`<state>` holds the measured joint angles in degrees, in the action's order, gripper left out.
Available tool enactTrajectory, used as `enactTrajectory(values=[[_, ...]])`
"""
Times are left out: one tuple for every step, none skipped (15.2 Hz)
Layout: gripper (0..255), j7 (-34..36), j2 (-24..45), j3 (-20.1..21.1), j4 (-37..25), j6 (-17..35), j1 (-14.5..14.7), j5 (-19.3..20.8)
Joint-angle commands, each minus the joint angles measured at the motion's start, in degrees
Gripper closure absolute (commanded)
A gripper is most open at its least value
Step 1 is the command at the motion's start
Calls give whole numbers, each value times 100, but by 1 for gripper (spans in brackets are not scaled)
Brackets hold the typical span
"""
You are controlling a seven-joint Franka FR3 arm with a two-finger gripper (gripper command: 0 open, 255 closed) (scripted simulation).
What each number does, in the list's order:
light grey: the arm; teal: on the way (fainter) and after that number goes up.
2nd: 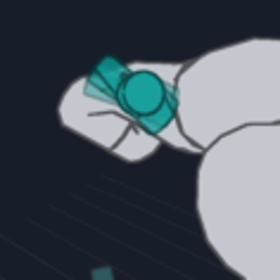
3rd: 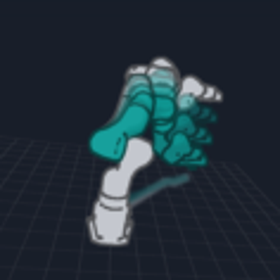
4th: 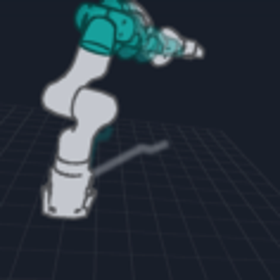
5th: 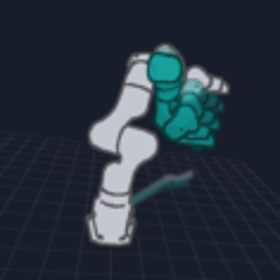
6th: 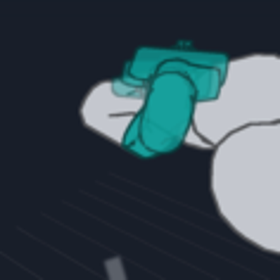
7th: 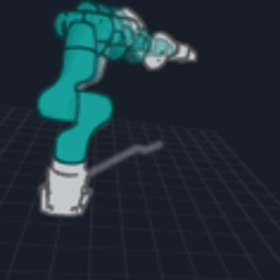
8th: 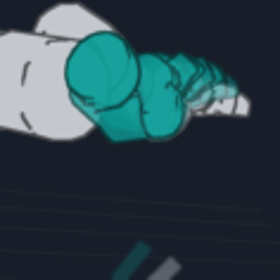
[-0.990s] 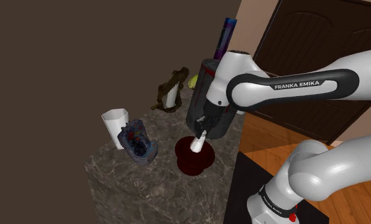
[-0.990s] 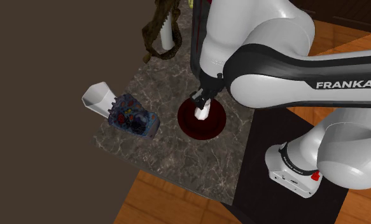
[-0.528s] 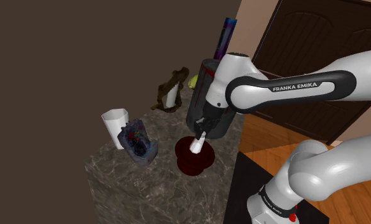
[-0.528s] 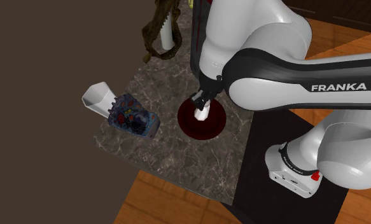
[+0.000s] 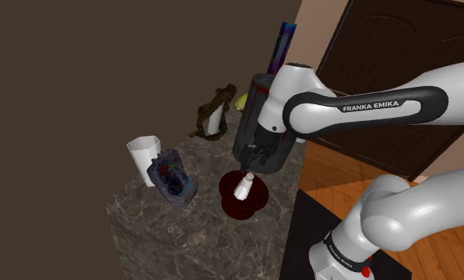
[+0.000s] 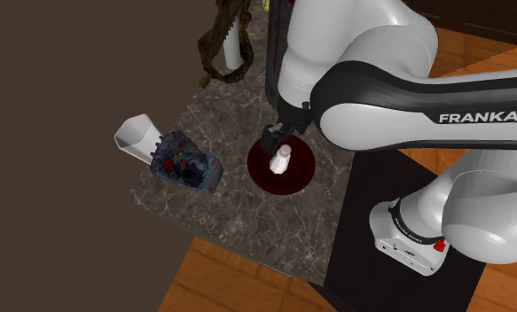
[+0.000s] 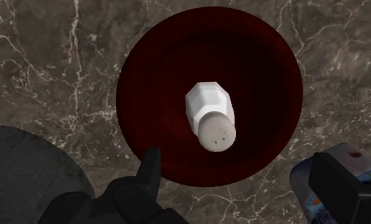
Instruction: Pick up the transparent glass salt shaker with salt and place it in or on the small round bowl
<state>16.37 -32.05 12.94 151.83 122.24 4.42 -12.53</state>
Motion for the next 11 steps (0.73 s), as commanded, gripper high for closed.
enactTrajectory(values=[[0,9,-158,-50,-183,-346,-12,37],[0,14,-236,-84,-323,-565,-23,65],[0,18,-289,-109,-439,-735,-32,86],[0,18,-289,-110,-439,-735,-32,87],[0,18,-290,-110,-438,-735,-32,87],[0,18,-289,-110,-439,-735,-32,87],[0,18,-289,-110,-439,-735,-32,87],[0,18,-289,-110,-439,-735,-32,87],[0,18,-289,-110,-439,-735,-32,87],[0,18,-289,-110,-439,-735,-32,87],[0,18,-289,-110,-439,-735,-32,87]])
